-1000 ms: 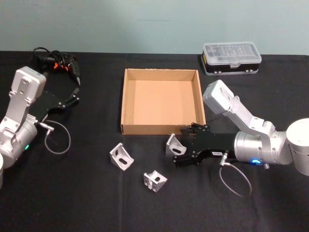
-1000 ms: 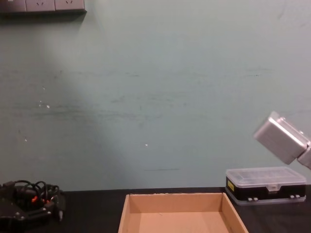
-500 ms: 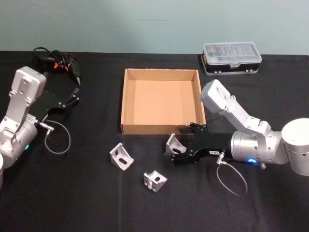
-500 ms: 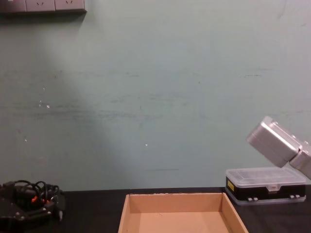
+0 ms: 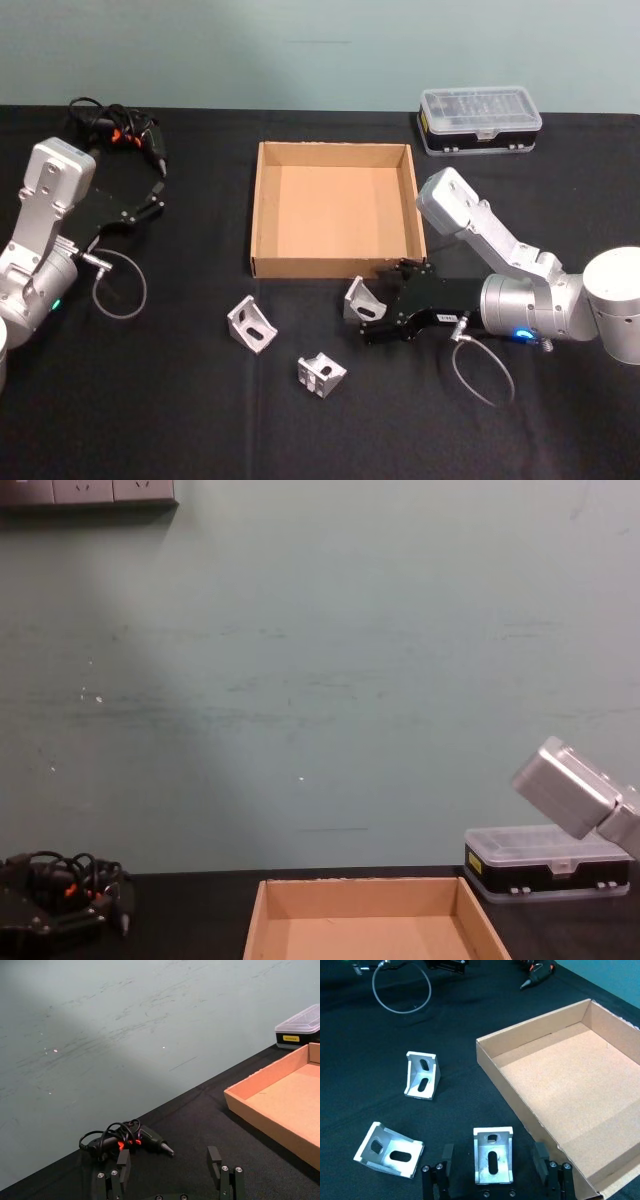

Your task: Use one hand to pick up the angle iron from the table and place it into the box.

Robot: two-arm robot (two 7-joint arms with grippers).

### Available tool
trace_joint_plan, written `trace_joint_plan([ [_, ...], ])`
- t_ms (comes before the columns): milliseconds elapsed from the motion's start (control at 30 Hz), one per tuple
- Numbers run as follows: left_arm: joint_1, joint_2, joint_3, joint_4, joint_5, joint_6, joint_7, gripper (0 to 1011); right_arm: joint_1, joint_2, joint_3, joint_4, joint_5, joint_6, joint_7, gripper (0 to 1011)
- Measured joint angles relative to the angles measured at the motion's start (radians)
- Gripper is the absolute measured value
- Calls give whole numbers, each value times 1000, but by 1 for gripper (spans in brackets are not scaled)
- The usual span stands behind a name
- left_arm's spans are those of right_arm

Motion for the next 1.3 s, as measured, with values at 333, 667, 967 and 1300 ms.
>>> trace_joint_plan([
  [333,0,0,0,0,0,0,0,1000,2,-13,-3,24,2,0,5,1003],
  [667,0,0,0,0,0,0,0,1000,2,-23,-2,36,8,-5,4,1003],
  [967,0,0,0,0,0,0,0,1000,-6,-26,8,34,6,-16,-17,885],
  [1300,0,0,0,0,0,0,0,1000,-11,-26,14,28,-2,-13,-23,582],
])
